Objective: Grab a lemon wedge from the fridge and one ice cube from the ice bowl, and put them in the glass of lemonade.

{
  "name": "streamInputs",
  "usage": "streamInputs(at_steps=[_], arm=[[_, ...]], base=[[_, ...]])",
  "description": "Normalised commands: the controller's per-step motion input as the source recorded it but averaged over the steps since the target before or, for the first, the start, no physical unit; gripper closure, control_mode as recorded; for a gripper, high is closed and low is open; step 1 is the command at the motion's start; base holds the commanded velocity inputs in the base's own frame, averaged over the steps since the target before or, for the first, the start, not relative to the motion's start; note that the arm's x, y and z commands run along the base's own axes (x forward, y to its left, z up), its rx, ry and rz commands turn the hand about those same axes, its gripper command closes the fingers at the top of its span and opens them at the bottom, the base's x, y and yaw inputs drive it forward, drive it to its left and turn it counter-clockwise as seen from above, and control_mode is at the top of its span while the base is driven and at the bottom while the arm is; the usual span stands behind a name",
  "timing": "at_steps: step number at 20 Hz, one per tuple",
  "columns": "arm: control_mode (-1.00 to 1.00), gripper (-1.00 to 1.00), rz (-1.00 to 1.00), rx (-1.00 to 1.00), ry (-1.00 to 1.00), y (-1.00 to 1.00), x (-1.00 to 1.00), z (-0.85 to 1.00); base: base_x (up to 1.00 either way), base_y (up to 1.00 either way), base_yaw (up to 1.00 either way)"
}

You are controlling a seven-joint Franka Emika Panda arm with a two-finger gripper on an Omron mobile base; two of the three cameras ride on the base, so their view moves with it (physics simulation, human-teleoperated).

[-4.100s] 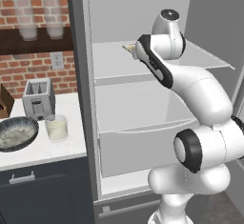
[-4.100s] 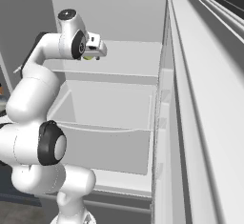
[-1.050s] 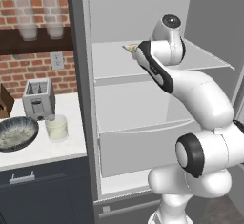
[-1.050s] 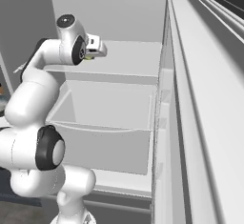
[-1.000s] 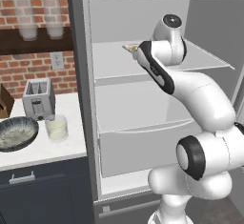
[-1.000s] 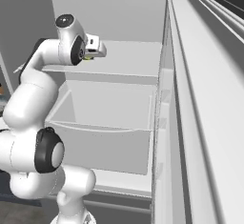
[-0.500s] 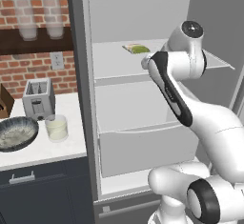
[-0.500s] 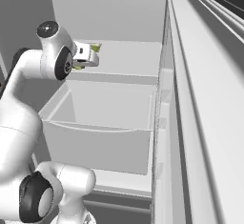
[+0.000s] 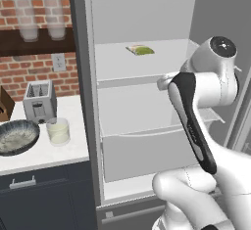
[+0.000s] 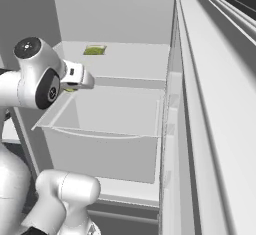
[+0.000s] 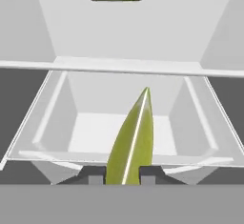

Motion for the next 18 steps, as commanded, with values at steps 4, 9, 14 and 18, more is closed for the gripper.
streamInputs(at_steps=[4,9,14,18], arm=[[-1.00,1.00,0.00,0.00,0.21,0.00,-1.00,0.00],[-1.00,1.00,0.00,0.00,0.11,0.00,-0.98,-0.13],[-1.00,1.00,0.00,0.00,0.06,0.00,-0.72,-0.29],[-1.00,1.00,0.00,0.00,0.06,0.00,-0.63,-0.49]], base=[[0.00,0.00,0.00],[0.00,0.00,0.00],[0.00,0.00,0.00],[0.00,0.00,0.00]])
